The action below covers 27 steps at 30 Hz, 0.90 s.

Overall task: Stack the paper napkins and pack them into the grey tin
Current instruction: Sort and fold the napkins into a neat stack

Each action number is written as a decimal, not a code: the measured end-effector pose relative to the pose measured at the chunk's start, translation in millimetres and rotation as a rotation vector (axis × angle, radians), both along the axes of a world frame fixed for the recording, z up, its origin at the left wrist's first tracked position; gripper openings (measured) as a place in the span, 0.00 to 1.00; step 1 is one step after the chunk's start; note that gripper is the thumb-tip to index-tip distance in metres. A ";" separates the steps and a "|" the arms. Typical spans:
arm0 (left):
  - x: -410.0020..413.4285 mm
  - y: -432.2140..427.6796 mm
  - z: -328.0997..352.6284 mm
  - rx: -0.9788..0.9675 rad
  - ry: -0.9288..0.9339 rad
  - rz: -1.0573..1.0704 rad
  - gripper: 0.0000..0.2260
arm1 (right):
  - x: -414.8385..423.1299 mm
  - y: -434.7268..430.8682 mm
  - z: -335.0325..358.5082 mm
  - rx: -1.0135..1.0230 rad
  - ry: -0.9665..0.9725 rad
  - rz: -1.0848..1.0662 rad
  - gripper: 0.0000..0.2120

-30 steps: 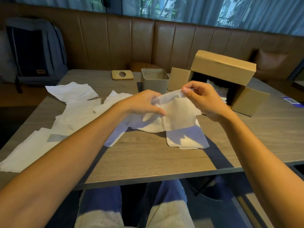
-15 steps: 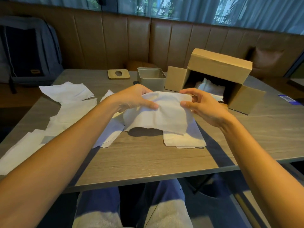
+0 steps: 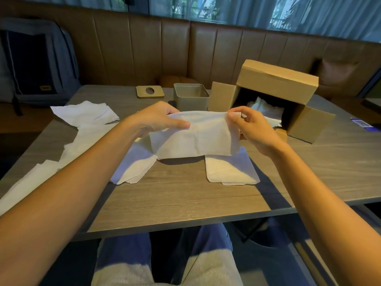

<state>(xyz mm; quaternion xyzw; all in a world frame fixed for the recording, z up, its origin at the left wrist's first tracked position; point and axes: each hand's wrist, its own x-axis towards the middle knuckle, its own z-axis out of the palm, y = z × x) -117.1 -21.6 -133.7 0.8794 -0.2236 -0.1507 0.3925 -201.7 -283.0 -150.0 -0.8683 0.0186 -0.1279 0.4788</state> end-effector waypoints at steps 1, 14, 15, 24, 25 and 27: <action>0.5 0.4 -0.8 0.005 0.002 0.016 0.14 | 0.7 1.4 -0.6 -0.007 -0.001 -0.003 0.10; -3.5 3.8 1.1 0.094 0.087 -0.116 0.13 | 5.3 7.1 -5.3 0.043 0.028 -0.034 0.13; -4.5 0.1 0.9 0.104 0.076 -0.127 0.14 | 5.4 7.6 -4.1 0.052 0.028 -0.030 0.13; -9.5 -19.1 14.7 -0.044 0.003 -0.101 0.16 | 3.3 -1.6 11.4 0.152 0.044 -0.034 0.11; -10.9 -19.7 16.6 -0.075 0.012 -0.103 0.16 | 3.2 -2.5 13.3 0.175 0.066 -0.028 0.11; -14.2 -20.9 18.6 -0.138 0.027 -0.110 0.14 | 5.3 -3.3 15.2 0.156 0.080 -0.046 0.12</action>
